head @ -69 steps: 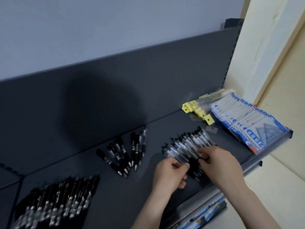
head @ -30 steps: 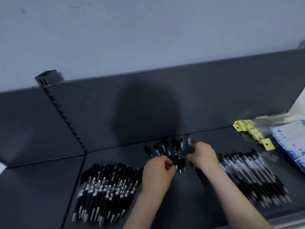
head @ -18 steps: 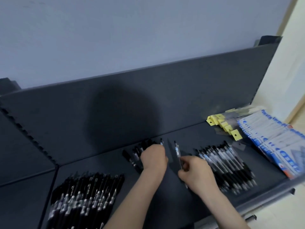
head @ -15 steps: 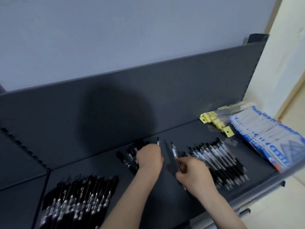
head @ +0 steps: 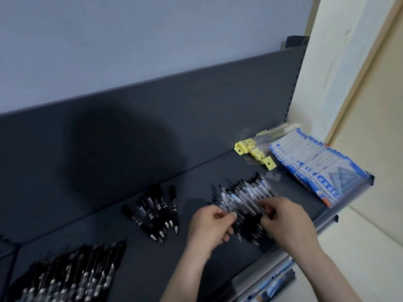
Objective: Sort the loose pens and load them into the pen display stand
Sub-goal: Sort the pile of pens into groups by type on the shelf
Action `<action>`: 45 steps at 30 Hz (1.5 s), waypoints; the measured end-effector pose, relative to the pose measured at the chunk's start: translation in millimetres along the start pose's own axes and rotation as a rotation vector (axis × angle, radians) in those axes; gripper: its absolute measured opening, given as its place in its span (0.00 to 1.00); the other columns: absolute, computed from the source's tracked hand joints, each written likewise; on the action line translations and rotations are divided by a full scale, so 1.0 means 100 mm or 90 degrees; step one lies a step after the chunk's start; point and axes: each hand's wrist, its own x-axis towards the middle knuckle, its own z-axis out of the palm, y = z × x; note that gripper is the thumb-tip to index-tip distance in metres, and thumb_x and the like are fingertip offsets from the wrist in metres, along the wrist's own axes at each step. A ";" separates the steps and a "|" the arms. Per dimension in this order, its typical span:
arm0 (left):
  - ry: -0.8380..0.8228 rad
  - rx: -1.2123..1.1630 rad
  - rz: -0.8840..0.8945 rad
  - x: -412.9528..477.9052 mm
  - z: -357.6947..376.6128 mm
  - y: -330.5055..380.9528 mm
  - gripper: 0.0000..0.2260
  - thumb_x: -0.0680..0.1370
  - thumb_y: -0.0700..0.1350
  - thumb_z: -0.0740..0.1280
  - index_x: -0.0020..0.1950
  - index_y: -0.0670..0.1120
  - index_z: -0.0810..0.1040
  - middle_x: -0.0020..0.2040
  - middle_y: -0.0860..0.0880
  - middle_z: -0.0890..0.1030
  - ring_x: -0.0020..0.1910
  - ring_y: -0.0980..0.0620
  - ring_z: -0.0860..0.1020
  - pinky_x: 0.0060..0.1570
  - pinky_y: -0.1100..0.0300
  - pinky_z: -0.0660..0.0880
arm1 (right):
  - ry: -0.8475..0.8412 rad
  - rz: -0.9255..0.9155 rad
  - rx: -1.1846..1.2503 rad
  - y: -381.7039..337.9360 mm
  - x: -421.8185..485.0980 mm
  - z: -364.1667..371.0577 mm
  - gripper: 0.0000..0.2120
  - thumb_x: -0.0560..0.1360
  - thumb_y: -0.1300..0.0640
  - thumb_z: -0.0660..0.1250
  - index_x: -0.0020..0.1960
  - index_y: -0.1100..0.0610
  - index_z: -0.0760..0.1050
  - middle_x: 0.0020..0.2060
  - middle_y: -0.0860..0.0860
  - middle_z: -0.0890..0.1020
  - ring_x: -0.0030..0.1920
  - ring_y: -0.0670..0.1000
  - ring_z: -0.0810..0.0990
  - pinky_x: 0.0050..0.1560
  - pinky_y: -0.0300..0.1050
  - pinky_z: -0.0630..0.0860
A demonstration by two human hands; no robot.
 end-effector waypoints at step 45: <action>0.414 0.257 0.007 -0.43 -1.51 -0.74 0.06 0.74 0.53 0.70 0.47 0.52 0.78 0.37 0.57 0.77 0.39 0.58 0.76 0.34 0.64 0.67 | -0.194 -0.149 -0.043 -1.65 0.47 1.08 0.13 0.72 0.60 0.63 0.56 0.56 0.74 0.55 0.56 0.77 0.55 0.59 0.78 0.43 0.45 0.72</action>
